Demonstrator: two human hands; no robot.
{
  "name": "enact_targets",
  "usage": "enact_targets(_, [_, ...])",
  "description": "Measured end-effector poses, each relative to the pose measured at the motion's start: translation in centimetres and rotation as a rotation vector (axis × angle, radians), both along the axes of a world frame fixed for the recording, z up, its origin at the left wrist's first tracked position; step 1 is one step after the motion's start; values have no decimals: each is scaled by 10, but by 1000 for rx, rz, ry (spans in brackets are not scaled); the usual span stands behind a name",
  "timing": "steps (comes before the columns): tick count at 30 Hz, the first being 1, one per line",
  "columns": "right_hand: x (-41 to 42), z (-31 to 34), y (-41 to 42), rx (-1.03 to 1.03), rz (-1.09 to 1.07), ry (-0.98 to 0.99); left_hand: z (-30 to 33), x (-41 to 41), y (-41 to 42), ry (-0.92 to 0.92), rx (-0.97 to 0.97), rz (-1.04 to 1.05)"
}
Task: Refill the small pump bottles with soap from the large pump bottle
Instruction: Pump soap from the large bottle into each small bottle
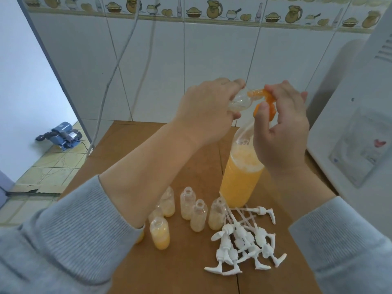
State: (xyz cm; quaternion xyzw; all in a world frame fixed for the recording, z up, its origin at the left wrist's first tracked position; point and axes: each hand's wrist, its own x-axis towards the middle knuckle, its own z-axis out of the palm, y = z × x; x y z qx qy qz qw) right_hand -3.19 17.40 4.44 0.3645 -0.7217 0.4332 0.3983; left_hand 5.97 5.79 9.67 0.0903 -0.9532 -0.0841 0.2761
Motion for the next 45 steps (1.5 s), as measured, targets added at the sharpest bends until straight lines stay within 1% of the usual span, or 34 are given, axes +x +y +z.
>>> enact_targets(4, [-2,9,4,-17,-4,26,4,-1,3,48,-12,-10])
enact_targets(10, [-8,-3,-4,-32,-12,50,-2,-5,-1,46,17,-17])
enact_targets(15, [-8,-7,-4,32,20,-4,-7,-5,-3,0,32,-10])
enact_targets(18, [-7,4,0,68,51,-2,1,-4,-7,14,16,-6])
enact_targets(21, [-6,10,3,48,33,8,4,-5,-4,37,-13,-13])
enact_targets(25, [-5,2,-1,52,-7,5,-1,-7,-3,47,-19,-12])
enact_targets(30, [-8,-9,2,90,-11,-5,-10,-9,-2,16,2,-23])
enact_targets(34, [-5,10,7,109,27,-69,0,-8,-7,4,-45,-21])
enact_targets(37, [1,14,4,66,34,-59,3,-5,-7,40,-52,-24])
enact_targets(40, [0,1,-2,1,5,1,-2,-5,-4,64,-41,-39])
enact_targets(42, [-4,-5,-4,-31,-10,24,-6,-7,-4,54,-40,-42])
enact_targets(45, [-7,-12,-4,-10,-11,31,-11,-8,-4,23,-18,-43])
